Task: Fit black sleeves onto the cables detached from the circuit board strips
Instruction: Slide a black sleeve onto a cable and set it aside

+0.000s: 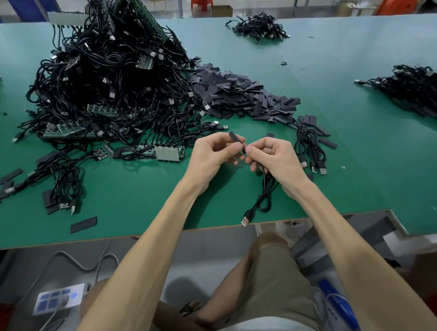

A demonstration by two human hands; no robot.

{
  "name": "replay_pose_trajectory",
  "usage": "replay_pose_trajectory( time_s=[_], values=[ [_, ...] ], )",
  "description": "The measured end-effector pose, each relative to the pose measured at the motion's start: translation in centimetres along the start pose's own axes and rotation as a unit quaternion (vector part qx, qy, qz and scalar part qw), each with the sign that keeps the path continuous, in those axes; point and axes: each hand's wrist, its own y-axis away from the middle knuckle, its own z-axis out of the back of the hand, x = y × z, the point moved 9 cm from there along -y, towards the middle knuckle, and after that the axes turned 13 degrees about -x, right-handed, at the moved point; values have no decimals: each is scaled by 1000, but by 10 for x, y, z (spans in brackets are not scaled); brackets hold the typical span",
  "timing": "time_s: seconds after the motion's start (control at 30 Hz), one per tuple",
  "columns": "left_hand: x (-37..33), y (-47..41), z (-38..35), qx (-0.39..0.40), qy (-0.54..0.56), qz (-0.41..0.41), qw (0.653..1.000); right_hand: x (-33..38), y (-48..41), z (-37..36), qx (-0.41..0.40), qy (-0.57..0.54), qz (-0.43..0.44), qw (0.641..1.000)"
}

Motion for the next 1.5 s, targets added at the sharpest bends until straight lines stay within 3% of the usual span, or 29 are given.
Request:
replay_pose_trajectory(
  time_s=[0.9,1.5],
  values=[
    [-8,3,-3,-7,-76,-36,996,4,-1,3,0,-70,16,997],
    [-3,2,-5,2,-98,-38,994,0,-2,2,4,-46,19,999]
  ],
)
